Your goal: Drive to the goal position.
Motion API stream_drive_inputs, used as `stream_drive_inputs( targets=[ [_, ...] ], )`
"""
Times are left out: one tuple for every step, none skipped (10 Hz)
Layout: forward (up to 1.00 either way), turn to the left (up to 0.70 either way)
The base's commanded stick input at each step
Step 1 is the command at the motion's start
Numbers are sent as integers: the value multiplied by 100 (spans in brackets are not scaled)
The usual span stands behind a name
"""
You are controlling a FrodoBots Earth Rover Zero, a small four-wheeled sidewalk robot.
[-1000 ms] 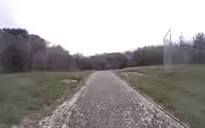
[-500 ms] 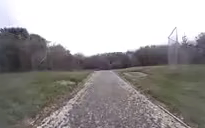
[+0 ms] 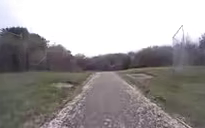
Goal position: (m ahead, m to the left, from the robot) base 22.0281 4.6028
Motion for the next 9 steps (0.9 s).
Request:
stream_drive_inputs(
  targets=[
    [85, 0],
    [85, 0],
    [85, 0],
    [85, 0],
    [85, 0],
    [85, 0],
    [85, 0],
    [85, 0],
    [85, 0]
  ],
)
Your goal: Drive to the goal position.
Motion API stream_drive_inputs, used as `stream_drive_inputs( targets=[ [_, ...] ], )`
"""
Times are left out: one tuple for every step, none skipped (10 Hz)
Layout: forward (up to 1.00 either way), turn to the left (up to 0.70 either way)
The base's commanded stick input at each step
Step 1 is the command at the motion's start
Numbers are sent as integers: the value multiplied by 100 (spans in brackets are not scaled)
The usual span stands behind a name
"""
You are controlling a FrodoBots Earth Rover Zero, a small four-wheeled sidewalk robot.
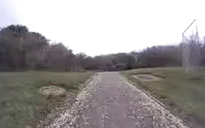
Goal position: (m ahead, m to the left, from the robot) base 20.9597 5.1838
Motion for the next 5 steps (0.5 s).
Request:
stream_drive_inputs(
  targets=[
    [85, 0],
    [85, -14],
    [85, -23],
    [85, -6],
    [85, 0]
  ],
)
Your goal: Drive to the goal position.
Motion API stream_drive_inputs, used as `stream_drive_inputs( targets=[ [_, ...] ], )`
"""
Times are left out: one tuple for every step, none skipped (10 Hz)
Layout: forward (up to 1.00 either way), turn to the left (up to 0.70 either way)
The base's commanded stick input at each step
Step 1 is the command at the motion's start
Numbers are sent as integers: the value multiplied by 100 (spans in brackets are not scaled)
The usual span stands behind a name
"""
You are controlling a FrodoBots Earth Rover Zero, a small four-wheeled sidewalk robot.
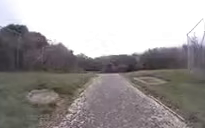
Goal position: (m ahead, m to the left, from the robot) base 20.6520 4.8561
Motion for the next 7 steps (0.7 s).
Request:
stream_drive_inputs(
  targets=[
    [85, 0],
    [85, 0],
    [85, 0],
    [85, 0],
    [85, 0],
    [85, 0],
    [85, -27]
  ],
)
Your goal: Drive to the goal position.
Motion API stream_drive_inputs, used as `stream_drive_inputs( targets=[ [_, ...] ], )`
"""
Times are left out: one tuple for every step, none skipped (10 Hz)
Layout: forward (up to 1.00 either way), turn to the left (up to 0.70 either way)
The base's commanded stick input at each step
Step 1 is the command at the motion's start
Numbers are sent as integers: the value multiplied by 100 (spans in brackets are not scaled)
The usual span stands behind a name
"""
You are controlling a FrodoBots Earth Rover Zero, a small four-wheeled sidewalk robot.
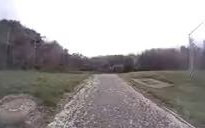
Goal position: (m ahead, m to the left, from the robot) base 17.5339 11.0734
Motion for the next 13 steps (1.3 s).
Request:
stream_drive_inputs(
  targets=[
    [85, -27],
    [85, -11],
    [85, 0],
    [85, 0],
    [85, 0],
    [85, 0],
    [85, 0],
    [85, 0],
    [85, 0],
    [85, 0],
    [85, 0],
    [85, 0],
    [85, 0]
  ],
)
